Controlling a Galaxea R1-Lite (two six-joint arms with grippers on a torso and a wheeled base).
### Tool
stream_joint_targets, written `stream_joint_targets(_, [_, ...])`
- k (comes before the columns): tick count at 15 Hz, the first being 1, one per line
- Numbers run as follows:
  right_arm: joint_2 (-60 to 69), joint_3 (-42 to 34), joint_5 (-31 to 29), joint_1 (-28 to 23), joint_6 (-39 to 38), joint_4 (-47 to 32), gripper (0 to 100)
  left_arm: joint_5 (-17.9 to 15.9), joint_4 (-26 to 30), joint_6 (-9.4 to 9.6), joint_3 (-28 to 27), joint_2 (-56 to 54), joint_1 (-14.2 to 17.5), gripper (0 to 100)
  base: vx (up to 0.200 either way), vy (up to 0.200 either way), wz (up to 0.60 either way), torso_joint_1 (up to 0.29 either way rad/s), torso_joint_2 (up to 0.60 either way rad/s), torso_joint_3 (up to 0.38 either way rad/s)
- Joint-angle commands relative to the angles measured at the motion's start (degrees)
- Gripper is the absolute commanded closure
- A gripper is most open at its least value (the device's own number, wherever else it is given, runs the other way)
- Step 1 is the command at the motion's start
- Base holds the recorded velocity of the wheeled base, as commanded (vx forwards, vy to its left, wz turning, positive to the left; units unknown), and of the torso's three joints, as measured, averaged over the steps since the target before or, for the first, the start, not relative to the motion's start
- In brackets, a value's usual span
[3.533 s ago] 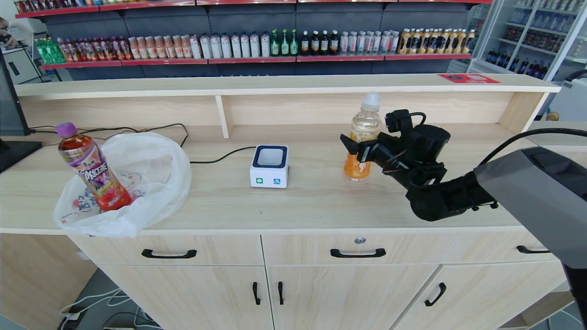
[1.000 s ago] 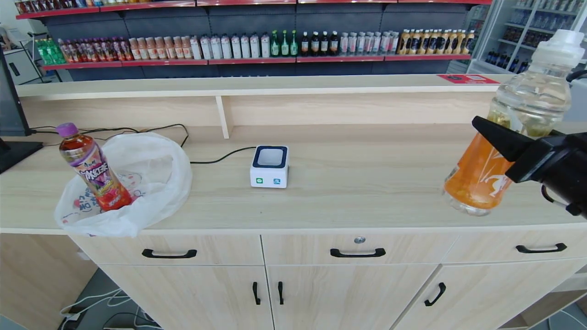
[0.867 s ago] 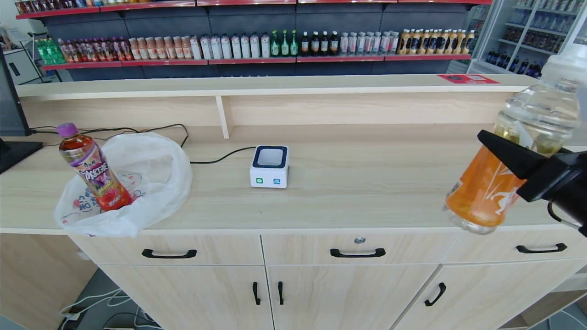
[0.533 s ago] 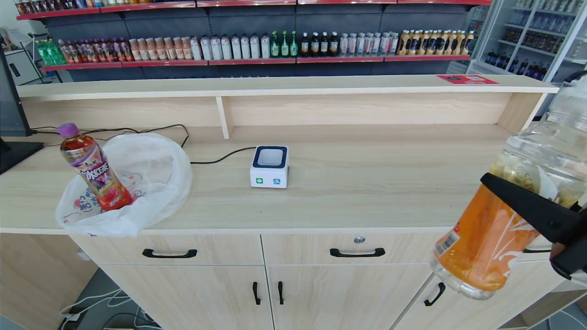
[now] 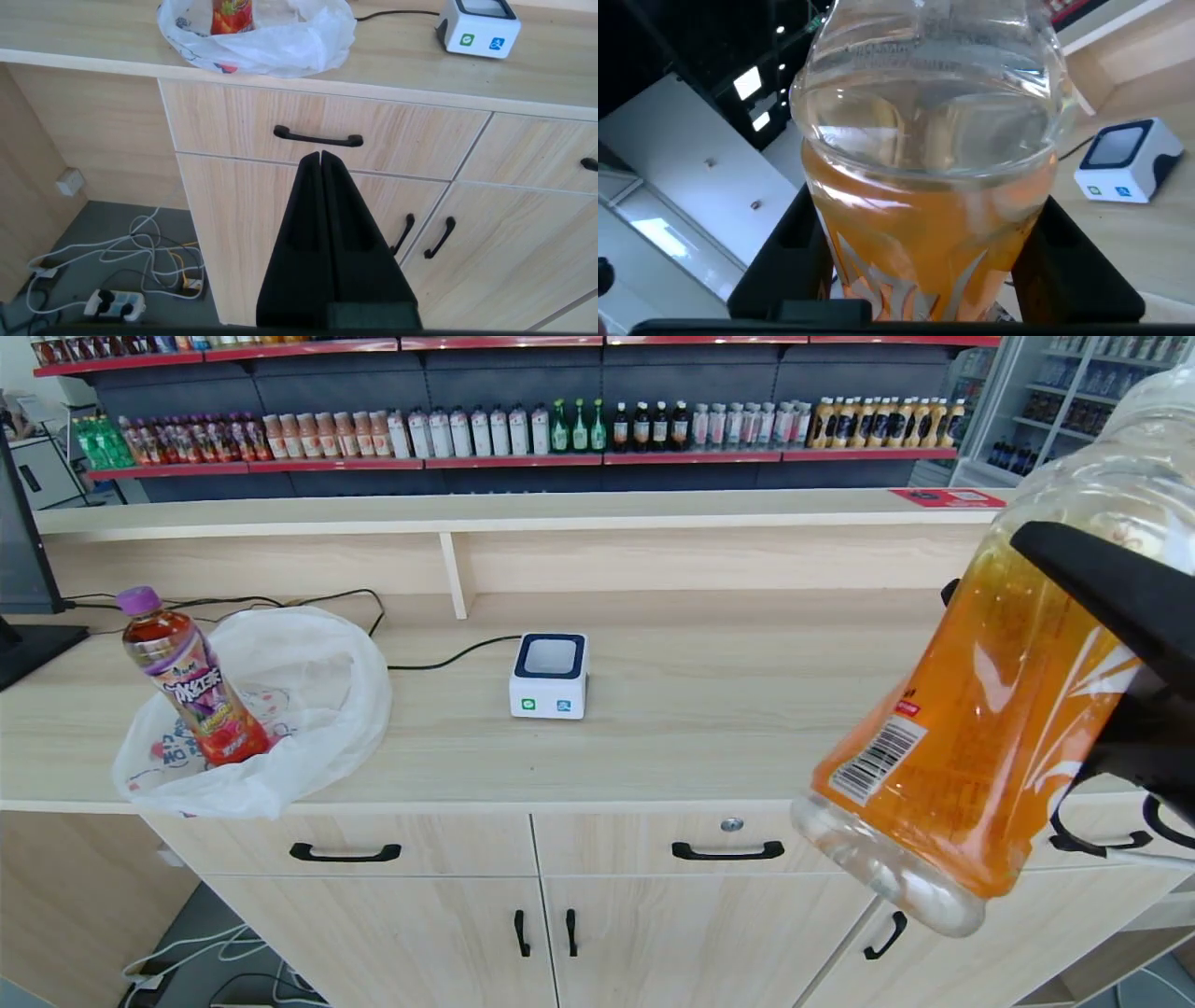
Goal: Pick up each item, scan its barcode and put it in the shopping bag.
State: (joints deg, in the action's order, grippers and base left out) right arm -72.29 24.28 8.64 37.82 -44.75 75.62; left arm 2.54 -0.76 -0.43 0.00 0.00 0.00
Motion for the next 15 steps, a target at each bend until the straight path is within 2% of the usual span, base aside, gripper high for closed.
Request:
stream_joint_targets(1, [-7.78, 0.85, 1.64, 1.47, -2.62, 6.47, 100, 0.01, -0.04, -0.01, 0.0, 0.09, 0.0, 100, 0.0, 0.0, 0.0, 0.0, 0.0, 0.0])
stream_joint_targets(3, [-14.19, 1.73, 1.73, 1.56, -3.59, 13.85, 100, 0.01, -0.04, -0.01, 0.0, 0.09, 0.0, 100, 0.0, 0.0, 0.0, 0.0, 0.0, 0.0])
stream_joint_targets(6, [-14.9, 2.26, 1.64, 1.74, -3.94, 14.38, 100, 0.01, -0.04, -0.01, 0.0, 0.09, 0.0, 100, 0.0, 0.0, 0.0, 0.0, 0.0, 0.0])
stream_joint_targets(9, [-10.77, 1.73, 1.82, 1.74, -9.83, 14.38, 100, 0.01, -0.04, -0.01, 0.0, 0.0, 0.0, 100, 0.0, 0.0, 0.0, 0.0, 0.0, 0.0])
stream_joint_targets(12, [-9.1, -0.99, 1.82, 1.74, -12.29, 14.38, 100, 0.01, -0.04, -0.01, 0.0, 0.09, 0.0, 100, 0.0, 0.0, 0.0, 0.0, 0.0, 0.0])
stream_joint_targets(15, [-5.67, -1.52, 1.82, 1.74, -19.41, 14.38, 100, 0.01, -0.04, -0.01, 0.0, 0.0, 0.0, 100, 0.0, 0.0, 0.0, 0.0, 0.0, 0.0])
